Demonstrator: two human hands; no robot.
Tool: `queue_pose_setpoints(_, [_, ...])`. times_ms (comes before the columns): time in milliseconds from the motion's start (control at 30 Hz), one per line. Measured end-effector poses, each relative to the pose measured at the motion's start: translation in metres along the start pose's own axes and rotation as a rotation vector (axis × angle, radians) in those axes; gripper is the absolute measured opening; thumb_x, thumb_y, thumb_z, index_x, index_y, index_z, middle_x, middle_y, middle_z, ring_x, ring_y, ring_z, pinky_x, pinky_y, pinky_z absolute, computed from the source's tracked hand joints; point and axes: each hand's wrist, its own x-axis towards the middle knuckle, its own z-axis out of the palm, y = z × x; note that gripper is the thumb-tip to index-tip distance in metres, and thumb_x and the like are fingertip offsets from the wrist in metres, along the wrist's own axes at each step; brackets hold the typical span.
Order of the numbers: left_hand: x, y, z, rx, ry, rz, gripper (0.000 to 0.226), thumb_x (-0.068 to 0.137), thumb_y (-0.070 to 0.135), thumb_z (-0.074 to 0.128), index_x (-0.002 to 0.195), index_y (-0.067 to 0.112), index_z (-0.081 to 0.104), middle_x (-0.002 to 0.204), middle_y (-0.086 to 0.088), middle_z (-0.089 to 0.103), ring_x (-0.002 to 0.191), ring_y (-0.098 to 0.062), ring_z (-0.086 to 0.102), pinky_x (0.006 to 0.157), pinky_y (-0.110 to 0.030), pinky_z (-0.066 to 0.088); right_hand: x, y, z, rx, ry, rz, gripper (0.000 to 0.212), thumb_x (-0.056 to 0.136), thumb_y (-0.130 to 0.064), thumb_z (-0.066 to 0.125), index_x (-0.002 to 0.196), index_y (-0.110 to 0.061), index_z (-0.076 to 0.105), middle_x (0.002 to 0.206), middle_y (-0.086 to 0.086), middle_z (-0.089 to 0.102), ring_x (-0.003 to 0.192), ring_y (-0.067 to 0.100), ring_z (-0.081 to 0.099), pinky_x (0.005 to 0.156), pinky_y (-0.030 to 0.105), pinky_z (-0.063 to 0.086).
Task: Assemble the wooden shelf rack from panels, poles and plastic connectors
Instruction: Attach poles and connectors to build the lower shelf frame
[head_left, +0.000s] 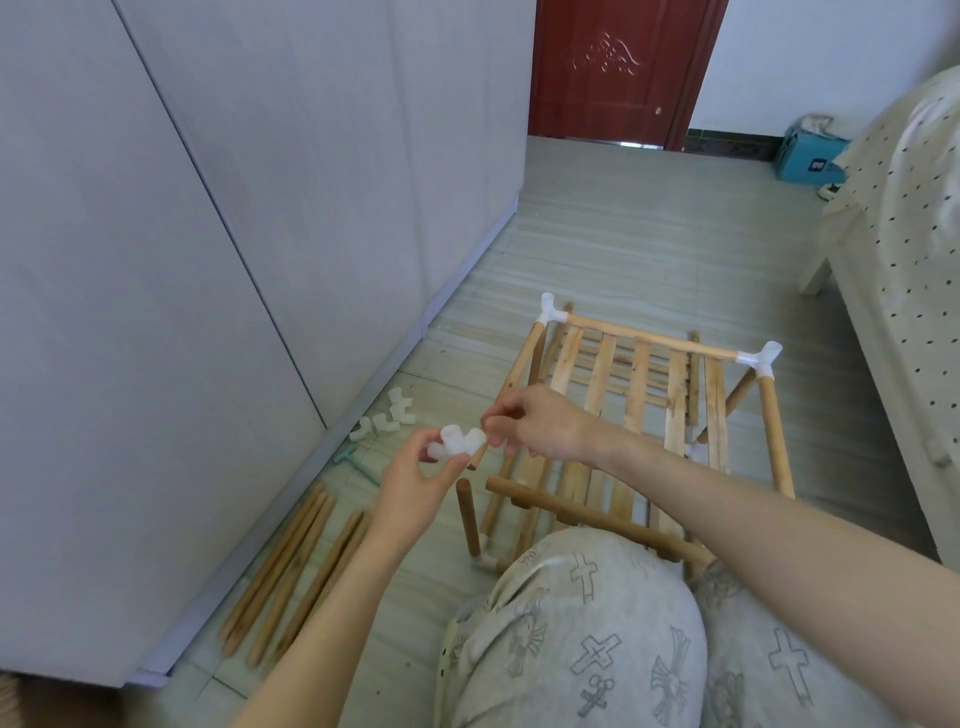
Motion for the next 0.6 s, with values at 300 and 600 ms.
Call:
queue_pose_setpoints(300, [-0.008, -0.027, 0.017, -0.272, -0.045, -0.279, 0.019, 0.086, 0.017, 0.066, 0.097, 0.021, 0.052, 0.101, 0.006, 0.064, 0.094, -0.003, 0.06, 0.064, -0.008, 0.044, 0.015, 0.027, 0.004, -0.423, -0.221, 0.097, 0.032, 0.096, -0.022, 0.049, 0.124, -0.009, 0.058, 0.12, 0.006, 0.06, 0.099, 0.014, 0.054, 0.08, 0.024, 0.043])
queue_pose_setpoints(600, [-0.008, -0.031, 0.02, 0.005, -0.07, -0.084, 0.022, 0.085, 0.02, 0.067, 0.104, 0.019, 0.056, 0.107, 0.007, 0.062, 0.104, -0.006, 0.056, 0.085, -0.028, 0.047, 0.027, 0.039, 0.012, -0.526, -0.306, 0.125, 0.033, 0.097, -0.019, 0.047, 0.128, -0.012, 0.056, 0.128, 0.004, 0.057, 0.116, 0.019, 0.052, 0.099, 0.03, 0.042])
